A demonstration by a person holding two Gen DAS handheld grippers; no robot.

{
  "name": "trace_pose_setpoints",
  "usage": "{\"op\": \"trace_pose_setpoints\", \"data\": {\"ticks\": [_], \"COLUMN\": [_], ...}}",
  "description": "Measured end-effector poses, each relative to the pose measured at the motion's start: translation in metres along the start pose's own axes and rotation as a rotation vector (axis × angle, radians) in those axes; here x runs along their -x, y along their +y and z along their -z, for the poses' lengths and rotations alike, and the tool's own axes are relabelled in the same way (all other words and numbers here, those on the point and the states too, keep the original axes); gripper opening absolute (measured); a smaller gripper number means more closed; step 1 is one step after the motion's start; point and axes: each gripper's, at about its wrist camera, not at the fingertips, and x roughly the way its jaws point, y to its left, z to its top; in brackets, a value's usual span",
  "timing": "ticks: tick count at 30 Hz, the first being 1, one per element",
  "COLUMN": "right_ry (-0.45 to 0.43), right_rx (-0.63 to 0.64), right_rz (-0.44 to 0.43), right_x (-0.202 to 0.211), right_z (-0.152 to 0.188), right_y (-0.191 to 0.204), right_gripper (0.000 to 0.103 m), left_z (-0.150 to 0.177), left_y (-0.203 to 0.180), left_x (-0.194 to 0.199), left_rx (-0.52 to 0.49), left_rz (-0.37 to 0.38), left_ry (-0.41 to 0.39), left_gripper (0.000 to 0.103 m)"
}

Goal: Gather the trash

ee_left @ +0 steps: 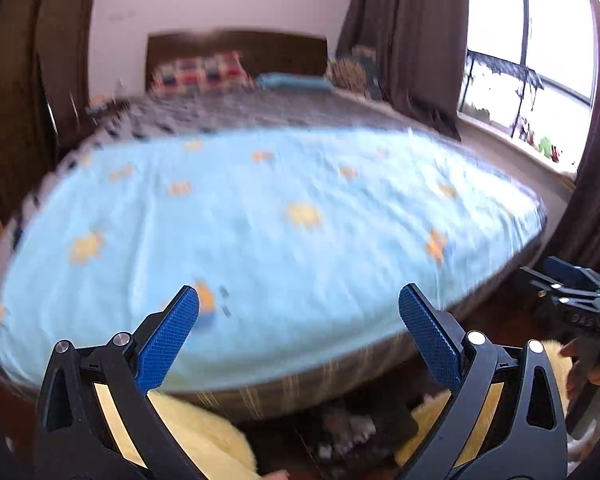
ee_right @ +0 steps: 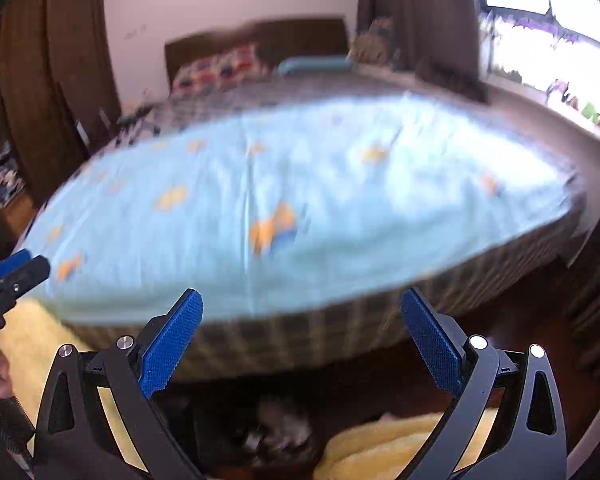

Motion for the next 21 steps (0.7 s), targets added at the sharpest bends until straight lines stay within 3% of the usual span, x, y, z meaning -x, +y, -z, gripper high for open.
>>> {"op": "trace_pose_setpoints", "data": {"ticks": [6, 9, 14, 21], "right_ry": [-0.244, -0.321, -0.368, -0.384], "right_rx": [0.019, 0.028, 0.013, -0.006], "right_rz": [0.048, 0.07, 0.087, 0.123], "right_x": [0.068, 0.086, 0.112, 0.122], "right_z": [-0.042, -0.049, -0.054, -0.046], "right_y": [0.003, 0.009, 0.012, 0.01], "right_gripper": [0.1, 0.1, 0.1, 0.1], "left_z": [-0.032, -0.046, -0.055, -0.048], "left_y": [-0.003, -0.005, -0.009, -0.011], "left_x": [0.049, 0.076, 0.103, 0.11], "left_rx": [-0.02, -0.028, -0.04, -0.038], "left_rz": [-0.023, -0.036, -0.069, -0.074], "left_ry": [-0.171, -0.251, -0.329, -0.337], "left_gripper": [0.095, 0.095, 0.095, 0.095]}}
